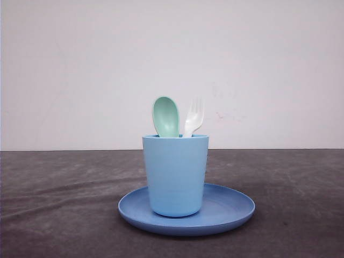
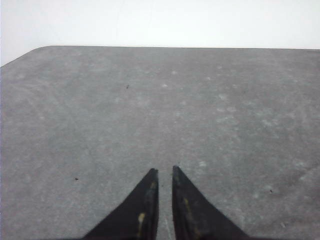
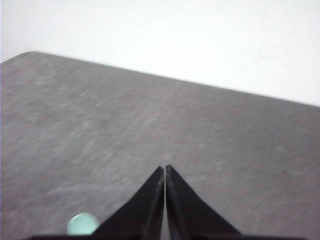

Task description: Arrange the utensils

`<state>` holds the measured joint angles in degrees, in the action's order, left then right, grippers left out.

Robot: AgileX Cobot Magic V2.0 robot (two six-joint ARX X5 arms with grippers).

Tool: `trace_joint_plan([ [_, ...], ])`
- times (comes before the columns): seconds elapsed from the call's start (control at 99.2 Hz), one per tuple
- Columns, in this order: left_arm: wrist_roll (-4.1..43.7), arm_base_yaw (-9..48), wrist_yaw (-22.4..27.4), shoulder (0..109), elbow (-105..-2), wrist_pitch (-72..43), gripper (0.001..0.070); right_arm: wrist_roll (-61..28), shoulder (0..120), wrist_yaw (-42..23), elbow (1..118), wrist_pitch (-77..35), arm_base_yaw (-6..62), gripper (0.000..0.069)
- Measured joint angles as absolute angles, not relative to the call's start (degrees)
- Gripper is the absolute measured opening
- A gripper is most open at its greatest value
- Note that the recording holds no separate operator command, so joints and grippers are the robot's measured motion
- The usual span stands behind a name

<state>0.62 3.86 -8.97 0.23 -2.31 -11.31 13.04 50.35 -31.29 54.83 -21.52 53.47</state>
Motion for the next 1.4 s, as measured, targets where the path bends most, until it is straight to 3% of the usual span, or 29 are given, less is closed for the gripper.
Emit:
trace_joint_plan([
  [0.403, 0.62, 3.86, -8.97, 0.23, -2.31, -11.31, 0.0025, 4.78, 48.62, -7.16, 49.01, -17.56, 24.16, 0.0004],
  [0.605, 0.62, 3.86, -8.97, 0.23, -2.31, -11.31, 0.0025, 4.23, 41.30, -2.87, 37.30, -7.92, 13.21, 0.0004],
  [0.776, 0.62, 3.86, -8.97, 0.23, -2.31, -11.31, 0.0025, 4.23, 32.25, -1.04, 23.57, -0.47, 8.19, 0.0004],
  [1.018, 0.62, 3.86, -8.97, 0.23, -2.31, -11.31, 0.0025, 3.75, 17.78, 1.19, 8.32, 0.21, 3.60, 0.0004],
  [1.402, 0.62, 3.86, -8.97, 0.23, -2.31, -11.31, 0.0025, 1.69, 4.71, 3.46, 2.07, -6.59, 0.25, 0.0004],
])
